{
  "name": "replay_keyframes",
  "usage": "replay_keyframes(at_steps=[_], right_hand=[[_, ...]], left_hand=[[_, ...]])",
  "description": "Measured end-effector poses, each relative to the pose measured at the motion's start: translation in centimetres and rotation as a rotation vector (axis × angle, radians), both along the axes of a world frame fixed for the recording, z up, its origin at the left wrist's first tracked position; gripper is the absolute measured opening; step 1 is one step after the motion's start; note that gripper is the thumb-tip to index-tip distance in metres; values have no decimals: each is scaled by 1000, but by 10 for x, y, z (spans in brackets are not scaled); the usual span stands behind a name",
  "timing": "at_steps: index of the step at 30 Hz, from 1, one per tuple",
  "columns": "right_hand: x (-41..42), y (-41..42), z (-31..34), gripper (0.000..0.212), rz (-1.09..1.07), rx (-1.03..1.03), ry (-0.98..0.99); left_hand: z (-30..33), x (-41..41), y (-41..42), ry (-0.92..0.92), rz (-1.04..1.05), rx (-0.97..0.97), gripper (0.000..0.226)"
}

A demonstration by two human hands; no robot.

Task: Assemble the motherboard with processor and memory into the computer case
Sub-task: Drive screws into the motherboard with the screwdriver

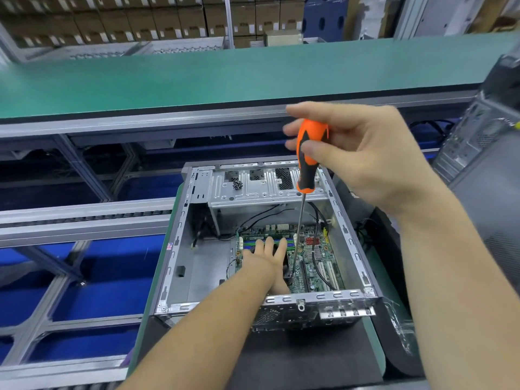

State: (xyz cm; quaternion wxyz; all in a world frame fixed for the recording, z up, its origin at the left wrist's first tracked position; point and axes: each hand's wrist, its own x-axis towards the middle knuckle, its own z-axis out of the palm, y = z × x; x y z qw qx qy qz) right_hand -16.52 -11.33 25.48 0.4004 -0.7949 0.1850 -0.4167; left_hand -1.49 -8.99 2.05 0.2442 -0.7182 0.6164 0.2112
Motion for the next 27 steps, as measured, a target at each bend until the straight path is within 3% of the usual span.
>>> replay_keyframes(at_steps=[4, 6, 10, 16, 21, 27], right_hand=[[8, -4, -1, 34, -387, -225, 104], [9, -3, -2, 39, -290, -144, 109], [2, 4, 1, 51, 116, 84, 25], [18, 4, -3, 42, -293, -193, 121], [17, 8, -5, 47, 81, 4, 47], [22, 6, -6, 34, -138, -76, 20]], left_hand=[[-1, 0, 1, -3, -3, -1, 115], [-1, 0, 1, -1, 0, -6, 115], [-2, 1, 1, 2, -2, -7, 117], [-4, 1, 1, 1, -4, -24, 118], [-5, 1, 3, -12, -12, -44, 117], [-3, 1, 6, 1, -13, -74, 117]])
